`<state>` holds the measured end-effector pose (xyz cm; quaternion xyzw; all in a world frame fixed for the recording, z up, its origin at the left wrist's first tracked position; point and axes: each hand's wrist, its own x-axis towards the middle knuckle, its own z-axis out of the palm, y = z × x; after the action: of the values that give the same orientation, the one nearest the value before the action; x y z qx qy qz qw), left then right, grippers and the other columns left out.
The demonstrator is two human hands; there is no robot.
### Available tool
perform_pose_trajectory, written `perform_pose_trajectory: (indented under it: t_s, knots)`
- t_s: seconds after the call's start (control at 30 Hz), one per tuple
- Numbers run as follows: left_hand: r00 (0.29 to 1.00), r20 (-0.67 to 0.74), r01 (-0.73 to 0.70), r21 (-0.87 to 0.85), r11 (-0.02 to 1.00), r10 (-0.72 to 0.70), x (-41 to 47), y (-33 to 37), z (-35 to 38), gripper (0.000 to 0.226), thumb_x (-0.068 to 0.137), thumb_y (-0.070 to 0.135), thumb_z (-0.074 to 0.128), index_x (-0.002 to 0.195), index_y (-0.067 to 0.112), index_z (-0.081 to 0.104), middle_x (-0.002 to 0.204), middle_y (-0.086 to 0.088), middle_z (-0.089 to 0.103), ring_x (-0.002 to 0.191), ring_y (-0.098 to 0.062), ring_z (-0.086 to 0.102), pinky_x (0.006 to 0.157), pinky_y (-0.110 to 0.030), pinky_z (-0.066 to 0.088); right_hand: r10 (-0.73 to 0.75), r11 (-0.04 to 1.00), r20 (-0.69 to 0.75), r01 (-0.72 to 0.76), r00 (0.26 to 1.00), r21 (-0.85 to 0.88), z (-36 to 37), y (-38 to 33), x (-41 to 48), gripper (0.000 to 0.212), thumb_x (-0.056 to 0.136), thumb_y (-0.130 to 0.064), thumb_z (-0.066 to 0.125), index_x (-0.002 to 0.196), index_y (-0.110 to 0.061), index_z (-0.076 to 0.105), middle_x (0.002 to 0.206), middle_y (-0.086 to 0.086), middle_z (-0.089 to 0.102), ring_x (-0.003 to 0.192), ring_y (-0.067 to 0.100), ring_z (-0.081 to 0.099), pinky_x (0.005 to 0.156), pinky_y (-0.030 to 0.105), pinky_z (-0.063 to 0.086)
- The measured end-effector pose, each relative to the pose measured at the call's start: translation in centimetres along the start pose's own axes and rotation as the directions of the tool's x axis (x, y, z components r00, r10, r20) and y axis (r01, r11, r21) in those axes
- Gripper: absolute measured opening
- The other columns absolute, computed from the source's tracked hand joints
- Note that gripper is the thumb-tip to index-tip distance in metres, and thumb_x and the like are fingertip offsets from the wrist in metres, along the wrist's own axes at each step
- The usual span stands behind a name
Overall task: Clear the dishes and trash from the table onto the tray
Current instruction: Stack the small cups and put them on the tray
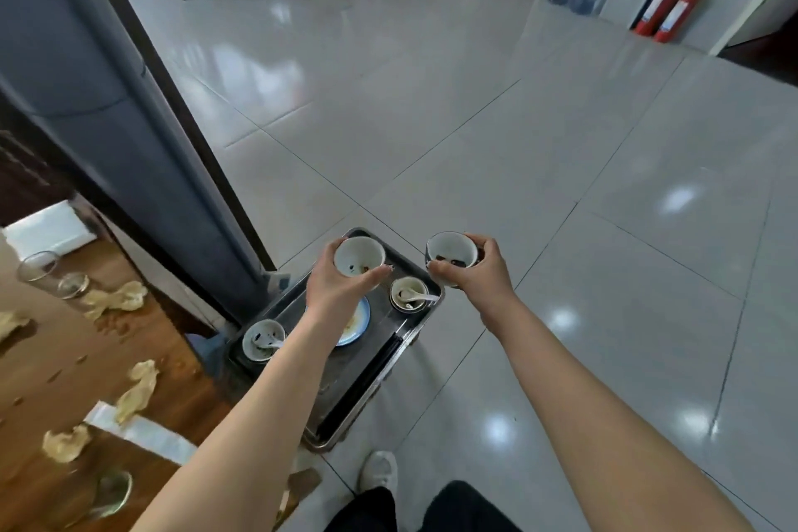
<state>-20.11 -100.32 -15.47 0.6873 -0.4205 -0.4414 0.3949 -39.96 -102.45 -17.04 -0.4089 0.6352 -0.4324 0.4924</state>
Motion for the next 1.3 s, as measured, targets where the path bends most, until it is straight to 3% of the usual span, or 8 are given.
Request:
perform_pose_trajectory:
  t_s: [0.23,0.37,0.53,0.67,0.8,0.97,1.17,1.3]
  knots:
    - [0.998,-0.035,0.056,-0.009,0.998,-0.056,5.4,-0.5,0.9,0.066,0.07,0.032,0.084,0.125,0.026,0.048,0.101,0.01,0.052,0.097,-0.013,0.049,0.084,-0.026,0.041,0.074,0.997,0.105,-0.071,0.992,-0.036,2.3,0.1,6.0,0.068,0.064,-0.013,0.088,0.117,-0.022,0.046,0.109,-0.004,0.056,0.096,0.012,0.059,0.081,0.027,0.052]
    - [0.994,-0.049,0.094,-0.015,0.996,-0.094,8.6,-0.8,2.3,0.061,0.07,0.031,0.084,0.117,0.034,0.045,0.093,0.022,0.046,0.091,-0.006,0.048,0.085,-0.026,0.04,0.093,0.995,0.156,-0.085,0.983,-0.06,3.1,0.8,10.1,0.069,0.064,-0.01,0.087,0.118,-0.019,0.046,0.11,-0.002,0.056,0.092,0.01,0.059,0.081,0.025,0.051]
    - [0.981,-0.104,0.163,-0.027,0.986,-0.165,12.3,-1.8,5.3,0.057,0.071,0.027,0.084,0.112,0.033,0.045,0.093,0.023,0.047,0.085,0.005,0.047,0.084,-0.027,0.043,0.158,0.985,0.238,-0.136,0.958,-0.108,3.2,2.9,15.5,0.067,0.066,-0.01,0.086,0.115,-0.024,0.044,0.107,-0.008,0.052,0.092,0.005,0.057,0.074,0.017,0.047]
    - [0.967,-0.111,0.224,-0.06,0.973,-0.23,15.5,-3.1,7.2,0.059,0.071,0.026,0.084,0.116,0.032,0.046,0.1,0.018,0.052,0.093,-0.005,0.051,0.078,-0.02,0.04,0.221,0.967,0.327,-0.164,0.919,-0.194,3.7,4.7,20.1,0.067,0.065,-0.011,0.087,0.114,-0.026,0.045,0.107,-0.008,0.052,0.098,0.012,0.057,0.083,0.025,0.051]
    - [0.953,-0.136,0.272,-0.003,0.962,-0.27,18.3,-5.8,8.4,0.067,0.068,0.029,0.086,0.121,0.035,0.045,0.126,0.001,0.046,0.108,-0.015,0.047,0.091,-0.029,0.041,0.259,0.953,0.368,-0.173,0.893,-0.249,4.5,6.5,23.1,0.065,0.067,-0.014,0.085,0.115,-0.028,0.043,0.11,-0.004,0.054,0.099,0.013,0.058,0.084,0.025,0.05]
    - [0.936,-0.13,0.333,0.017,0.943,-0.329,21.3,-10.3,9.0,0.073,0.068,0.03,0.085,0.126,0.039,0.043,0.13,0.0,0.048,0.114,-0.018,0.049,0.1,-0.038,0.043,0.307,0.922,0.391,-0.169,0.868,-0.348,6.8,10.2,26.4,0.069,0.065,-0.017,0.087,0.119,-0.026,0.044,0.116,-0.001,0.054,0.105,0.016,0.056,0.09,0.03,0.05]
    - [0.921,-0.123,0.38,0.075,0.922,-0.37,24.7,-15.4,9.3,0.078,0.069,0.031,0.084,0.133,0.035,0.041,0.131,0.003,0.048,0.114,-0.016,0.048,0.092,-0.03,0.041,0.327,0.897,0.321,-0.184,0.889,-0.403,9.5,15.3,28.1,0.066,0.067,-0.02,0.086,0.117,-0.026,0.043,0.104,-0.012,0.052,0.09,0.001,0.053,0.072,0.012,0.042]
    - [0.917,-0.12,0.388,0.034,0.921,-0.381,26.7,-18.6,10.0,0.082,0.069,0.028,0.085,0.136,0.032,0.038,0.123,0.01,0.046,0.109,-0.01,0.047,0.086,-0.024,0.037,0.321,0.867,0.317,-0.142,0.892,-0.478,11.2,19.2,29.0,0.071,0.066,-0.025,0.086,0.124,-0.024,0.044,0.109,-0.01,0.051,0.094,0.006,0.052,0.068,0.009,0.039]
